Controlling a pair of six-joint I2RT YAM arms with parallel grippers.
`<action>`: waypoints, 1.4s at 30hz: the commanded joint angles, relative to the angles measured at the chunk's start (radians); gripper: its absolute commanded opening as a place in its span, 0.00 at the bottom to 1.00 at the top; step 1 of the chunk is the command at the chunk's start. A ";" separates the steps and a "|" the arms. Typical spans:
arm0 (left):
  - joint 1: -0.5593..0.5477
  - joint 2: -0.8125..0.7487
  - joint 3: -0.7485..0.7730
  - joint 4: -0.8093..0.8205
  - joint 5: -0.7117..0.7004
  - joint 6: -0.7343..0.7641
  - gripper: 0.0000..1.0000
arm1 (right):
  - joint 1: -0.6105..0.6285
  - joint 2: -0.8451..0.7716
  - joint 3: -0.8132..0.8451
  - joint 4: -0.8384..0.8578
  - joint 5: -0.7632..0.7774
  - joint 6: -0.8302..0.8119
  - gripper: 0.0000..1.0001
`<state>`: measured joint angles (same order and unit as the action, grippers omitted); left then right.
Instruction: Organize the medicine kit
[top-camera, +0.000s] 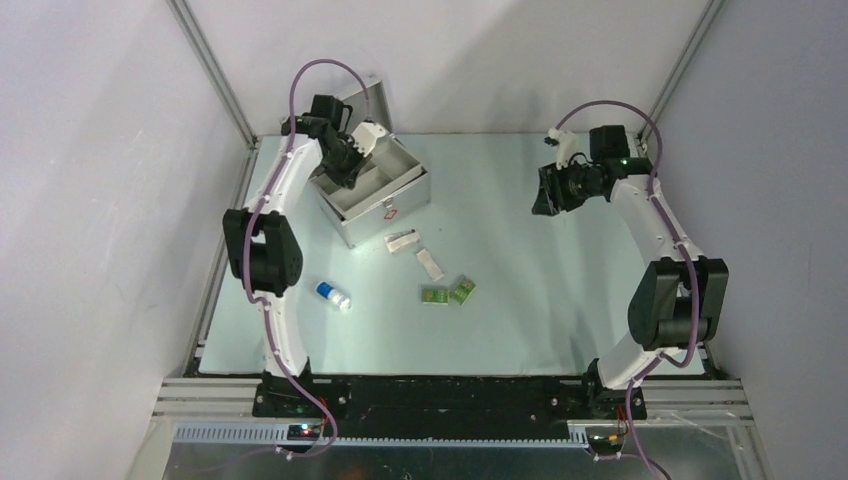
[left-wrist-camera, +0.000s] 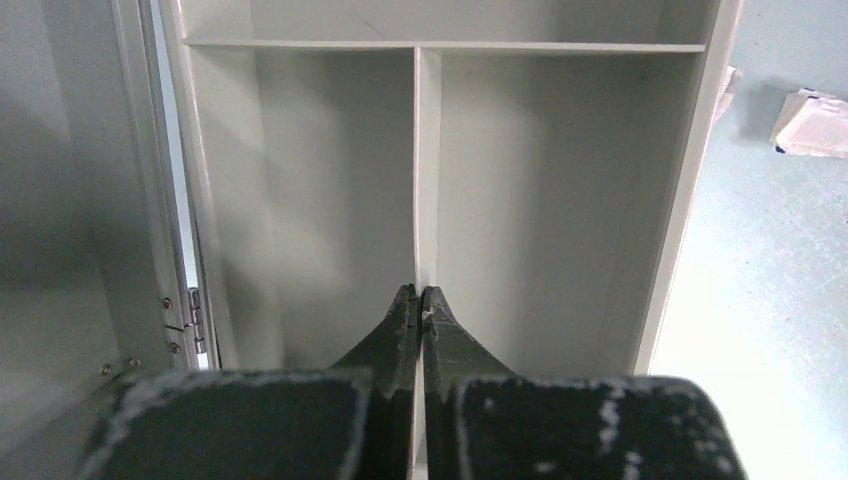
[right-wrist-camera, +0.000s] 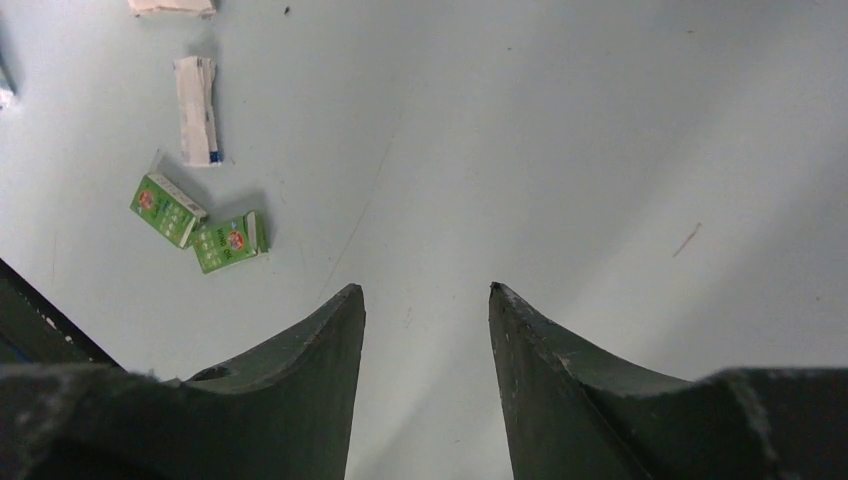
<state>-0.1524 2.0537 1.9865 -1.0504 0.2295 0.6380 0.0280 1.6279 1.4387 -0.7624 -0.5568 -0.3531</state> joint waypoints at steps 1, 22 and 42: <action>0.014 0.024 0.027 0.001 -0.037 0.093 0.00 | 0.030 0.007 0.022 -0.009 0.026 -0.041 0.53; 0.012 0.110 0.067 0.012 0.016 0.058 0.00 | 0.061 0.027 0.023 0.003 0.042 -0.055 0.54; -0.001 0.039 0.044 0.014 0.006 0.011 0.44 | 0.100 0.046 -0.001 0.018 0.031 -0.062 0.57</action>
<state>-0.1471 2.1757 2.0266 -1.0451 0.2287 0.6891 0.1055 1.6615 1.4372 -0.7654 -0.5194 -0.4023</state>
